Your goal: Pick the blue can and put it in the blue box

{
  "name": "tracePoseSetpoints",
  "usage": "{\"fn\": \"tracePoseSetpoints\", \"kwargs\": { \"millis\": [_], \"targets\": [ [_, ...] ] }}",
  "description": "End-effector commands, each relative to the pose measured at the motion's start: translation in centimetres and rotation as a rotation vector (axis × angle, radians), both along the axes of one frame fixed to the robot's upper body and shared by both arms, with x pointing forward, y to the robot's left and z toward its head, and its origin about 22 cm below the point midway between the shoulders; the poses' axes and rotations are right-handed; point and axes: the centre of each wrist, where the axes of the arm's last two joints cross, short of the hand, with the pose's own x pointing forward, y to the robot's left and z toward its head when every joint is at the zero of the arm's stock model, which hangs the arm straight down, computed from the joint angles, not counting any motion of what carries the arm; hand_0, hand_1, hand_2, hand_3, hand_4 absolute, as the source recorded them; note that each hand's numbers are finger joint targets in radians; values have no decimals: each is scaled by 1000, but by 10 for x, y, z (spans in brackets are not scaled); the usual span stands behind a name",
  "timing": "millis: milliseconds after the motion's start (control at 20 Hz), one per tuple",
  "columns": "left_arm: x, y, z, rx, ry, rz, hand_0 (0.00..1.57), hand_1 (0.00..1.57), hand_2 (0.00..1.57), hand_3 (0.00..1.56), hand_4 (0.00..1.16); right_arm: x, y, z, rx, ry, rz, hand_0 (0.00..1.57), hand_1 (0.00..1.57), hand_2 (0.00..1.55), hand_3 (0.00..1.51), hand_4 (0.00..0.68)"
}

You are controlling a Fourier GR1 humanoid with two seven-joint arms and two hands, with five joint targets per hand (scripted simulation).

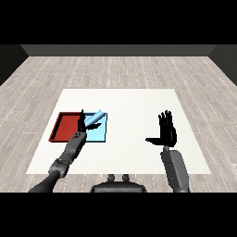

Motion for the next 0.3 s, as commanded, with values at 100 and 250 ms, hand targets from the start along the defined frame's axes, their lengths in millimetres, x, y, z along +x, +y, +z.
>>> {"fn": "tracePoseSetpoints", "kwargs": {
  "millis": [100,250],
  "targets": [
    [-13,-3,9,-104,-364,-221,0,0,0,0,0,-8,-6,-9,-55,22,-1,0,0,0,0,0],
    [-37,-18,0,-186,-428,-301,0,0,0,0,0,-10,-3,-5,-59,22,1,0,0,0,0,0]
  ]
}}
